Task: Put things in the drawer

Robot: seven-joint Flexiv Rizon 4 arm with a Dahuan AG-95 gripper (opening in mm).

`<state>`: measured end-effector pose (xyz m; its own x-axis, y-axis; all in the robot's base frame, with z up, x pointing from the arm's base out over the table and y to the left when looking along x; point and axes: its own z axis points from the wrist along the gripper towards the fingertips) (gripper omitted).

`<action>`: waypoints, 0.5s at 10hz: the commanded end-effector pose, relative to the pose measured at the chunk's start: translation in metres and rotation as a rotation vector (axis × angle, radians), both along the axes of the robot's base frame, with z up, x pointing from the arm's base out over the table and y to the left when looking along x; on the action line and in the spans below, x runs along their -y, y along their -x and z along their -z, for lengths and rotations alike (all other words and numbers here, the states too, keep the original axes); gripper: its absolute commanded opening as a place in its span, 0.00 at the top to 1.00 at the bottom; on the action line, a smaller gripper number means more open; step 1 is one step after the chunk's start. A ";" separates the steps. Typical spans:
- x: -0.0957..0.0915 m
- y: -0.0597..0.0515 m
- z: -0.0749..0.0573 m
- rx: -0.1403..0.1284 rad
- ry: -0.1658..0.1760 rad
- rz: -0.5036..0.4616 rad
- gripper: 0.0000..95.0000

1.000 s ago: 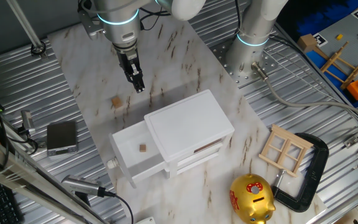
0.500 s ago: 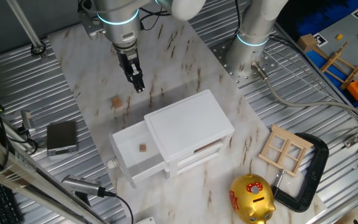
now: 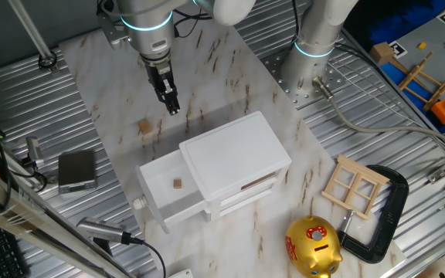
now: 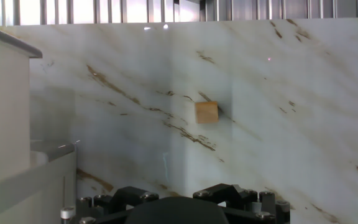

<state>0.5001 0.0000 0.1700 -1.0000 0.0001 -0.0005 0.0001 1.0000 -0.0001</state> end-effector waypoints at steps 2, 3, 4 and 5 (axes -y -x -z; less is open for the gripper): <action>0.000 0.000 0.000 0.011 -0.018 -0.034 1.00; 0.000 0.000 0.000 0.011 -0.016 -0.034 1.00; 0.000 0.000 0.000 0.011 -0.016 -0.033 1.00; 0.000 0.000 0.000 0.011 -0.016 -0.033 1.00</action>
<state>0.4991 0.0001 0.1703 -0.9993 -0.0343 -0.0129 -0.0345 0.9993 0.0158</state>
